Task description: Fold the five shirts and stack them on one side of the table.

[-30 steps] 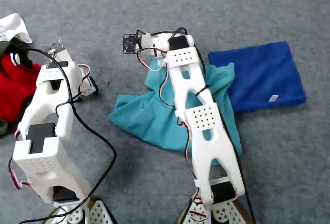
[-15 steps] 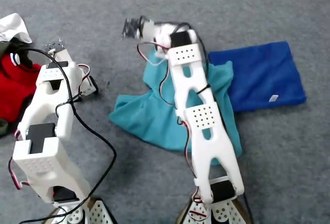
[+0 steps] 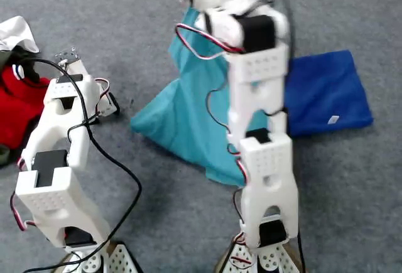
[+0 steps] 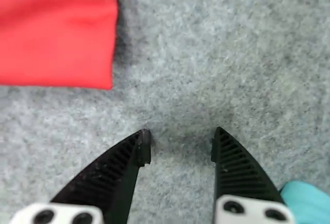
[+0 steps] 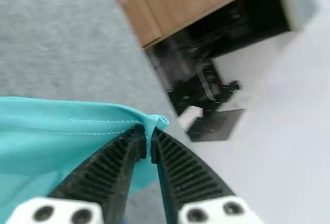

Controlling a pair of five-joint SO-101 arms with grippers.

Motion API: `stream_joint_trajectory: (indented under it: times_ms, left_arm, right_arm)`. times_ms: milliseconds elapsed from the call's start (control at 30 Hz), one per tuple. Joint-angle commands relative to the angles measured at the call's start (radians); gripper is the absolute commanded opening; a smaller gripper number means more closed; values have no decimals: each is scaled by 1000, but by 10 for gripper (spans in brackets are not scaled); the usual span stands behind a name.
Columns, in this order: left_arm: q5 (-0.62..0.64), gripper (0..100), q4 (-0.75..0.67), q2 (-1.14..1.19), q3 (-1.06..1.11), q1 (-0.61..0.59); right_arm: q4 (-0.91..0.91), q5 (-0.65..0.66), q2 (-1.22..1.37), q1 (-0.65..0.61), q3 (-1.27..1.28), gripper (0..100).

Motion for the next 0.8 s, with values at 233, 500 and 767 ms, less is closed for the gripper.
stream_joint_trajectory:
  times_ms: [233, 500, 767]
  left_arm:
    - [5, 207, 341, -8, -344, 54]
    - [49, 208, 506, -2, -640, 215]
    - [255, 209, 400, 101, -755, 385]
  right_arm:
    - [157, -12, -297, 357, -8, 2]
    - [152, -3, -194, 544, 302, 2]
    - [91, -40, 81, 645, 449, 2]
